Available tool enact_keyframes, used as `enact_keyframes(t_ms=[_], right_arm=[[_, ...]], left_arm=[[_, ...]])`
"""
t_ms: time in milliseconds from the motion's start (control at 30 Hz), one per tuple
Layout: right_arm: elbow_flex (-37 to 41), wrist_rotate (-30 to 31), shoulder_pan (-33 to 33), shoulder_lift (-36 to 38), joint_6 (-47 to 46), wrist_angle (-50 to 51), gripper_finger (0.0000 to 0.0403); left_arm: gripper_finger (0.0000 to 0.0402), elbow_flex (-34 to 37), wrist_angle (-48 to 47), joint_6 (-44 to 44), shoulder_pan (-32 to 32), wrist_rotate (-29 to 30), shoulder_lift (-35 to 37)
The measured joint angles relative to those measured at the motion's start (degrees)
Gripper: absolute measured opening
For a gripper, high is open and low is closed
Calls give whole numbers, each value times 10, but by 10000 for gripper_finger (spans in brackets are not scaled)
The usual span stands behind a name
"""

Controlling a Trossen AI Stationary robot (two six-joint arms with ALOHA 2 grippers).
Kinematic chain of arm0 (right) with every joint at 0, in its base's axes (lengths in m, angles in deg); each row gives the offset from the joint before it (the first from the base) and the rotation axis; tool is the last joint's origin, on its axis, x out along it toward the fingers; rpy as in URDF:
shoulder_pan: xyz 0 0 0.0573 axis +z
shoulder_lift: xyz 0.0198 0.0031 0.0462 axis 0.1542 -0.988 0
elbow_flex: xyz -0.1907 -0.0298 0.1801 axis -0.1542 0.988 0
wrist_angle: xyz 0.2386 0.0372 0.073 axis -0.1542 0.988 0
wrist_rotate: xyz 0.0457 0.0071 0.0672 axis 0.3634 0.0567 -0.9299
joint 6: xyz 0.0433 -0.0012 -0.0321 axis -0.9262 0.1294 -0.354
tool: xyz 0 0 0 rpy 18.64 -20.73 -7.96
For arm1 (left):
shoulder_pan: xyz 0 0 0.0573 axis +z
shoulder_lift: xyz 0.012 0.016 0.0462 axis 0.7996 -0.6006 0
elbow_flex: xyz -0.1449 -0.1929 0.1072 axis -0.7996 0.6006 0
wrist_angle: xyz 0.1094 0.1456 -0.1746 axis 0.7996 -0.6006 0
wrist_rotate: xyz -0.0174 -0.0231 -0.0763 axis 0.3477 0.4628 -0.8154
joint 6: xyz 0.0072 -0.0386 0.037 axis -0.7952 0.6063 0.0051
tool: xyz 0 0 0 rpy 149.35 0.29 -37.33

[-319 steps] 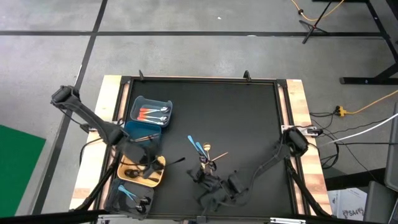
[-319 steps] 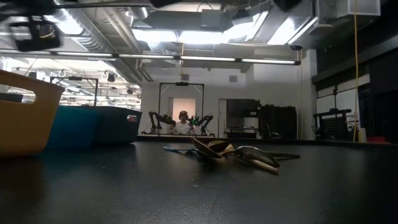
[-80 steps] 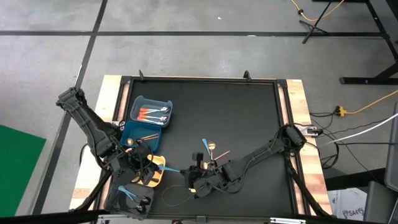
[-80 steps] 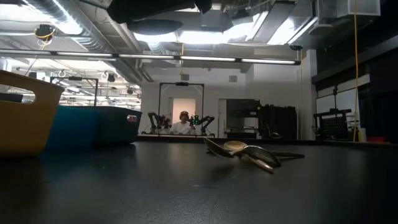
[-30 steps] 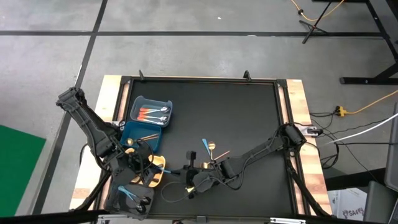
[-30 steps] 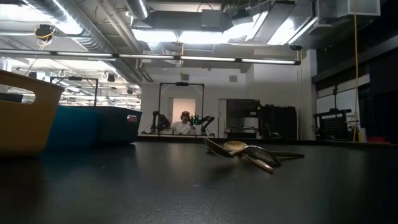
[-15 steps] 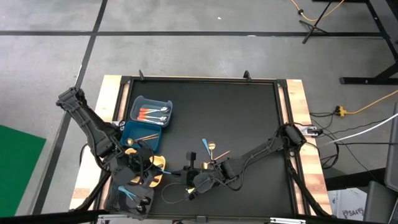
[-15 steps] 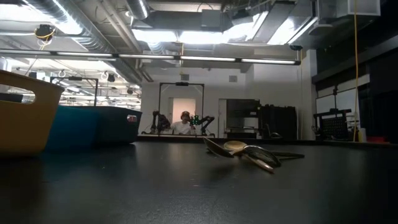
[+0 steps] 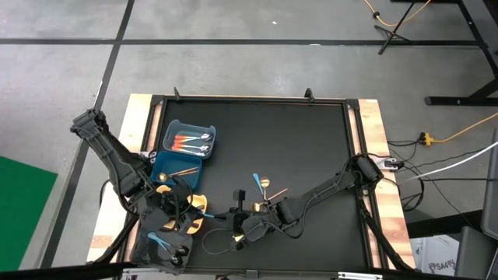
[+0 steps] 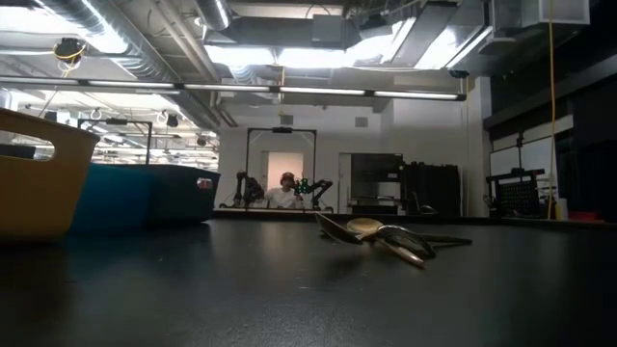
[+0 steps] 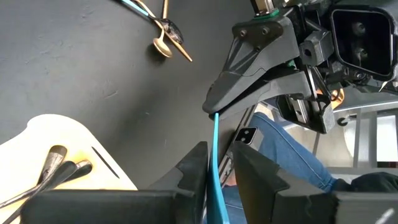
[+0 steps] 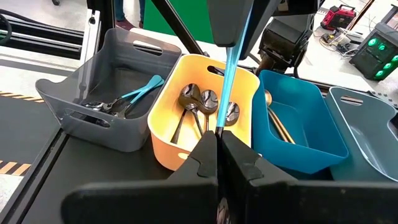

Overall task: Sort silverware by color (type)
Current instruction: Put the blue spoon into the black bin

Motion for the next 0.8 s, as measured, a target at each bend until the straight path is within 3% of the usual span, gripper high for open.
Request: enact_keyframes(t_ms=[400,800], right_arm=[[0,0,0,0,0,0,0],[0,0,0,0,0,0,3]], left_arm=[[9,0,-1,0,0,0,0],[4,0,-1,0,0,-1,0]])
